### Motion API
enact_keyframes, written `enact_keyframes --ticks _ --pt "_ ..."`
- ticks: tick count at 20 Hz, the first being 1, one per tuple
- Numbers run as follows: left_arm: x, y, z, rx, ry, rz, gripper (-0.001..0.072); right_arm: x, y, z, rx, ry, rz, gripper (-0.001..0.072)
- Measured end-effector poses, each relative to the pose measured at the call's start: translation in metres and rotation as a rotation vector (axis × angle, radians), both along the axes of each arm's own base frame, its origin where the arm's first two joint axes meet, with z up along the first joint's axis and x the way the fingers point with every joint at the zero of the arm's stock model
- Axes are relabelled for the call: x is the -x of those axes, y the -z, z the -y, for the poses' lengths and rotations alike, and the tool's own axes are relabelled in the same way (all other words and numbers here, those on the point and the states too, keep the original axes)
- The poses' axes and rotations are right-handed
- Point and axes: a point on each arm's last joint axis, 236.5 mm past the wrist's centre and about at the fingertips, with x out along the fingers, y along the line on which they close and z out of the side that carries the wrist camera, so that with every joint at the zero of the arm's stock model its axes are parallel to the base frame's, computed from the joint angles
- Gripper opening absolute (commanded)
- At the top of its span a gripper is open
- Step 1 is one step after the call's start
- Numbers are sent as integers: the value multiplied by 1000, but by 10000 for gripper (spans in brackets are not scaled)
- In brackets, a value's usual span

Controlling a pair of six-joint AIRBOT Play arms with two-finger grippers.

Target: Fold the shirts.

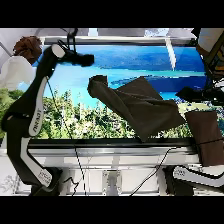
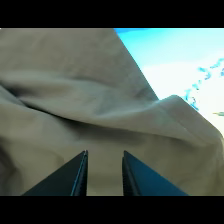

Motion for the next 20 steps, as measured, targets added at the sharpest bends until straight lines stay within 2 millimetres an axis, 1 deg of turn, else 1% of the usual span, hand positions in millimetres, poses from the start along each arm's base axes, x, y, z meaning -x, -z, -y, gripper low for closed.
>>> enact_keyframes --ticks 1,2,3,4,5,7,9,10,12,13,15,16,18,20 --pt "2 -15 -3 -8 -3 31 35 1 7 0 0 -1 -16 267" --pt "3 -24 -7 -24 -10 49 323 1 16 -3 -6 -7 -38 269" --pt "5 -26 -12 -41 -26 43 635 1 25 -7 -11 -18 -57 290" --pt "6 -23 -19 -64 -43 26 633 1 32 -13 -22 -32 -74 351" --pt "9 -13 -26 -96 -61 -10 623 -2 37 -17 -21 -37 -75 373" --pt "14 16 -41 -181 -77 -90 533 -17 37 -20 -9 -25 -38 372" --pt "18 51 -54 -255 -83 -174 529 -37 27 -21 -3 -2 25 373" --pt "19 70 -57 -277 -83 -213 530 -48 21 -22 3 4 59 372" --pt "22 110 -59 -305 -73 -299 534 -66 7 -27 5 0 113 373" --pt "24 130 -60 -316 -71 -340 549 -74 1 -30 6 -4 132 373" --pt "27 164 -60 -334 -61 -402 554 -89 -8 -34 7 -15 164 373" --pt "28 177 -60 -342 -53 -421 554 -95 -10 -36 2 -21 168 372" --pt "27 195 -60 -350 -42 -433 553 -104 -9 -39 -16 -24 161 373" --pt "21 203 -58 -345 -42 -417 550 -111 -1 -44 -43 -35 131 373"
